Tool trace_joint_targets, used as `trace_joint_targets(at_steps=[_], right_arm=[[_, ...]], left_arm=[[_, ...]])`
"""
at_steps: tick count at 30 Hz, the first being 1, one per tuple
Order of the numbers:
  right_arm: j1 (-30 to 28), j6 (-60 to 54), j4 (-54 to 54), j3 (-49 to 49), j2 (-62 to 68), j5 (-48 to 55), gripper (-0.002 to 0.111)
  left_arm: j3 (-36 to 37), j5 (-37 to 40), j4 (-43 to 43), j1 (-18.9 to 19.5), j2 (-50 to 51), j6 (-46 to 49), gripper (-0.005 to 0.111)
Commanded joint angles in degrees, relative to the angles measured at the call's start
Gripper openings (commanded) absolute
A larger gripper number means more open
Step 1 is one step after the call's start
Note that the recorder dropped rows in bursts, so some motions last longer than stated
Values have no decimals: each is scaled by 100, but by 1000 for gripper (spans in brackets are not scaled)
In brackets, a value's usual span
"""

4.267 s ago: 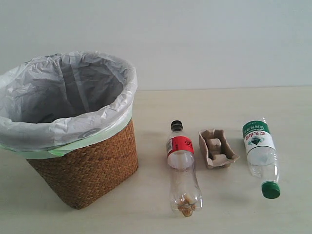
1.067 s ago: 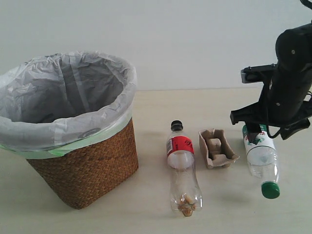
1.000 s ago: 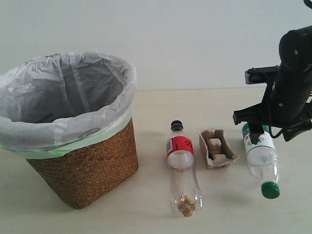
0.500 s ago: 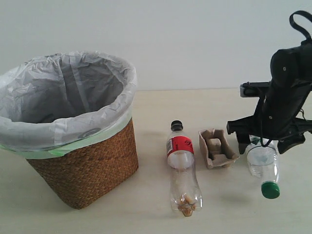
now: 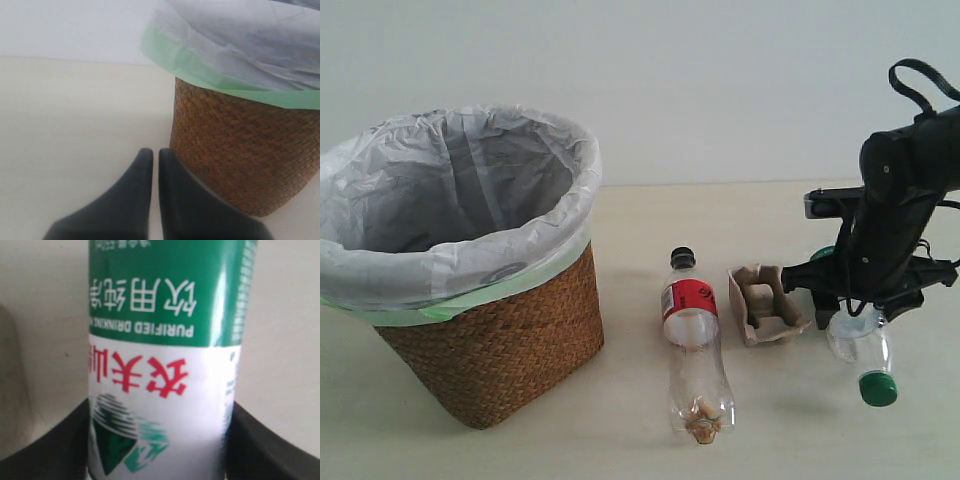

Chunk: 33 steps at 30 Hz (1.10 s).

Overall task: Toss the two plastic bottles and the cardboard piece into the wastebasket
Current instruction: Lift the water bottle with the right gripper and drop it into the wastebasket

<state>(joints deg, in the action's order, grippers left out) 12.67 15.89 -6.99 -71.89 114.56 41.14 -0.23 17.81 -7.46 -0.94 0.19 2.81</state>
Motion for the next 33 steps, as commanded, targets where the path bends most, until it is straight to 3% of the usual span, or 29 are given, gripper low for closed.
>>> trace_joint_targets(at_steps=[1,3,16,25,33], right_arm=[[-17,4,-120,-11,123,-45,8],[-17,4,-120,-11,123,-45,0],[-17,-364,-62,82,-1517,717,0],[-17,-556,541,1625,-3133,39,0],[-17,-1037,1085,2279,-3847,21,0]], left_arm=[[23,-7,17,4,-19,-29,4],[23,-7,17,4,-19,-29,4],[23,-7,17,4,-19,-29,4],[23,-7,17,4,-19,-29,4],[23,-7,17,4,-19,-29,4]])
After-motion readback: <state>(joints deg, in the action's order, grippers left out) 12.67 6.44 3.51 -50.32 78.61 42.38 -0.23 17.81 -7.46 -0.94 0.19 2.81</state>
